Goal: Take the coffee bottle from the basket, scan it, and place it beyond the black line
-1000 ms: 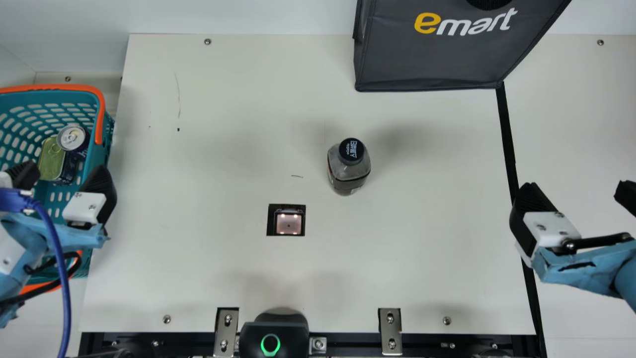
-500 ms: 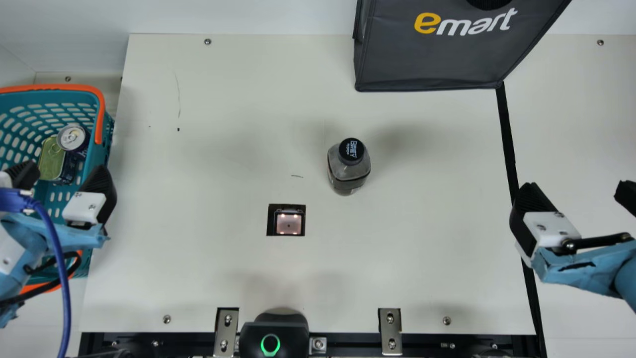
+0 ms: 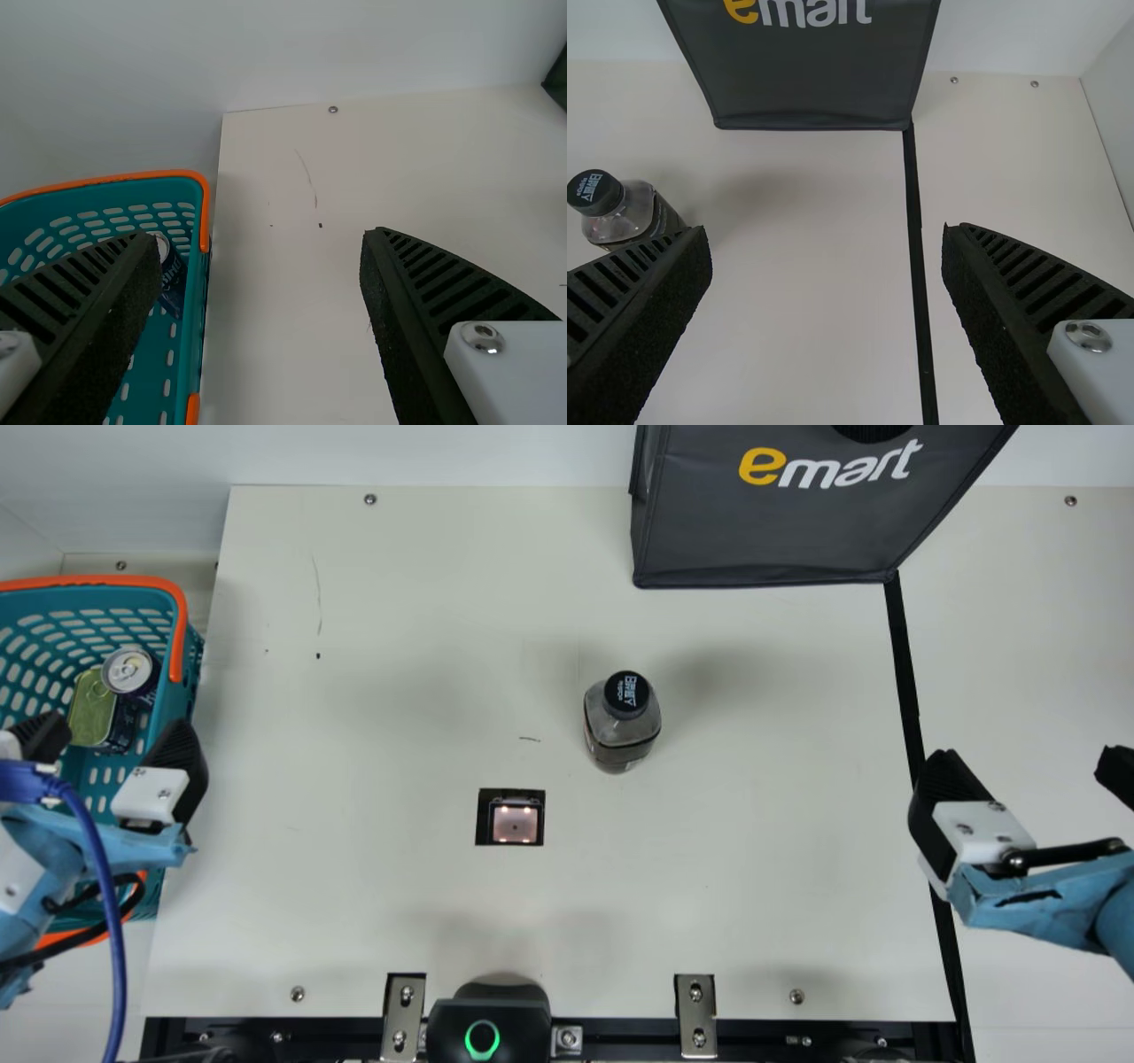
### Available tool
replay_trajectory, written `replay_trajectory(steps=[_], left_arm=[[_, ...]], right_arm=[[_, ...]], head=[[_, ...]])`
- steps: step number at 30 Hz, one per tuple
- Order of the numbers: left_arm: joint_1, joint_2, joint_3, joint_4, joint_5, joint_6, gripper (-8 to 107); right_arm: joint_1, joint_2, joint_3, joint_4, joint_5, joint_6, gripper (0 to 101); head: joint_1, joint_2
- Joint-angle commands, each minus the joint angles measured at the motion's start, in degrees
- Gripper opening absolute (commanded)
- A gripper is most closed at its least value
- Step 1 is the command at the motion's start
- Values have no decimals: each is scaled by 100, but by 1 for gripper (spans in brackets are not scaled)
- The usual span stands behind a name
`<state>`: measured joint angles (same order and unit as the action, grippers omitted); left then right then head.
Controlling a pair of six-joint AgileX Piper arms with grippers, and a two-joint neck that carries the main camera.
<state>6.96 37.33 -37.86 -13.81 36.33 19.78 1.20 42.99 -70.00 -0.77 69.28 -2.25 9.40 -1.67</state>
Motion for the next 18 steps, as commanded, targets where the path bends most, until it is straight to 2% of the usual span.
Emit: replay_trajectory(steps=[1,18], left_arm=[[0,0,0,0,0,0,90],[0,0,0,0,0,0,90]], right_arm=[[34,33,-25,14,-18,-5,91],[479,513,-95,129,-245,-28,91]], head=[[-148,9],[-148,9]])
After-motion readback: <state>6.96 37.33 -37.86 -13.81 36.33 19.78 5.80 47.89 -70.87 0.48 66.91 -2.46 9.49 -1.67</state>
